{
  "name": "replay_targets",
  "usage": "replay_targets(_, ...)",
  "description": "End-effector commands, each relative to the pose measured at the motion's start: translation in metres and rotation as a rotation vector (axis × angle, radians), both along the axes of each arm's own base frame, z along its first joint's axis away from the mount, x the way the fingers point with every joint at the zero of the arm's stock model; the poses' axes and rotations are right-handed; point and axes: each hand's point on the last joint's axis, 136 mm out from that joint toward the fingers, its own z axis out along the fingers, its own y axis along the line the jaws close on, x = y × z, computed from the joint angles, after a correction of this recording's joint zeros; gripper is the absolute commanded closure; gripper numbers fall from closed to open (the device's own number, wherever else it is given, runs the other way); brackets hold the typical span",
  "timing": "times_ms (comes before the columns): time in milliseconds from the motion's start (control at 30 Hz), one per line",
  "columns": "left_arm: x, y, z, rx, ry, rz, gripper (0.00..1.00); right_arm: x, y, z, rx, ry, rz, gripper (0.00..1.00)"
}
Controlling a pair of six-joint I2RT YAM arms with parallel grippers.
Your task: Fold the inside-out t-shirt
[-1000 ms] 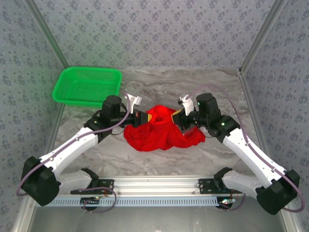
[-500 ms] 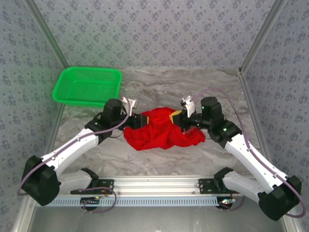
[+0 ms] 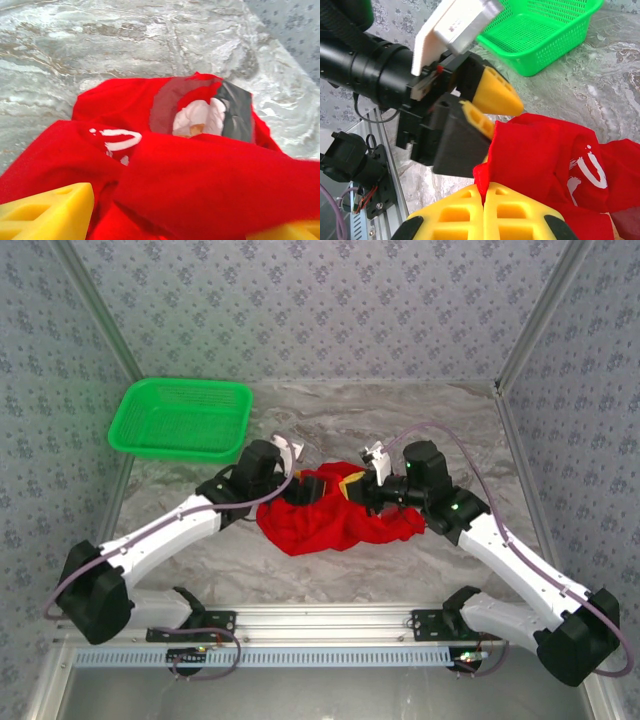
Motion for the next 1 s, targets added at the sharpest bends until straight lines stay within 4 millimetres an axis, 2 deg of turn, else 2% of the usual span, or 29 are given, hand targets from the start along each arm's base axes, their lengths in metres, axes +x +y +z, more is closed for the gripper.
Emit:
replay_targets(0, 0.018, 0.0, -0.002, 0.063, -0.038, 0.03, 0.29, -0.005, 0.004, 0.013, 0.036, -0.031, 0.023, 1.0)
replay_targets(33, 0.021, 0.002, -0.005, 0.077, -0.033, 0.05, 0.33, -0.005, 0.003, 0.012, 0.032, -0.029, 0.015, 1.0)
replay_targets(167, 0.037, 0.024, -0.003, 0.069, -0.018, 0.179, 0.61, 0.001, -0.009, 0.0, -0.062, -0.062, -0.058, 1.0)
replay_targets(267, 0.04, 0.034, 0.004, -0.008, 0.007, 0.187, 0.83, 0.004, -0.017, -0.007, -0.109, -0.084, -0.098, 1.0)
replay_targets(333, 0.035, 0.033, 0.009, -0.043, 0.034, 0.141, 0.93, 0.009, -0.022, -0.009, -0.125, -0.098, -0.139, 1.0)
replay_targets(500, 0.0, 0.019, 0.031, -0.125, 0.093, -0.063, 0.98, 0.025, -0.039, -0.009, -0.187, -0.129, -0.279, 1.0)
replay_targets(667, -0.028, 0.014, 0.049, -0.271, 0.169, -0.16, 0.98, 0.036, -0.053, -0.014, -0.245, -0.153, -0.382, 1.0)
replay_targets(733, -0.032, 0.021, 0.042, -0.257, 0.198, -0.135, 1.0, 0.037, -0.06, -0.015, -0.262, -0.153, -0.411, 1.0)
replay_targets(867, -0.018, 0.061, 0.007, -0.069, 0.211, 0.081, 1.0, 0.032, -0.066, -0.009, -0.239, -0.171, -0.421, 1.0)
replay_targets(967, -0.011, 0.083, -0.011, 0.048, 0.21, 0.184, 1.0, 0.027, -0.063, -0.001, -0.197, -0.19, -0.398, 1.0)
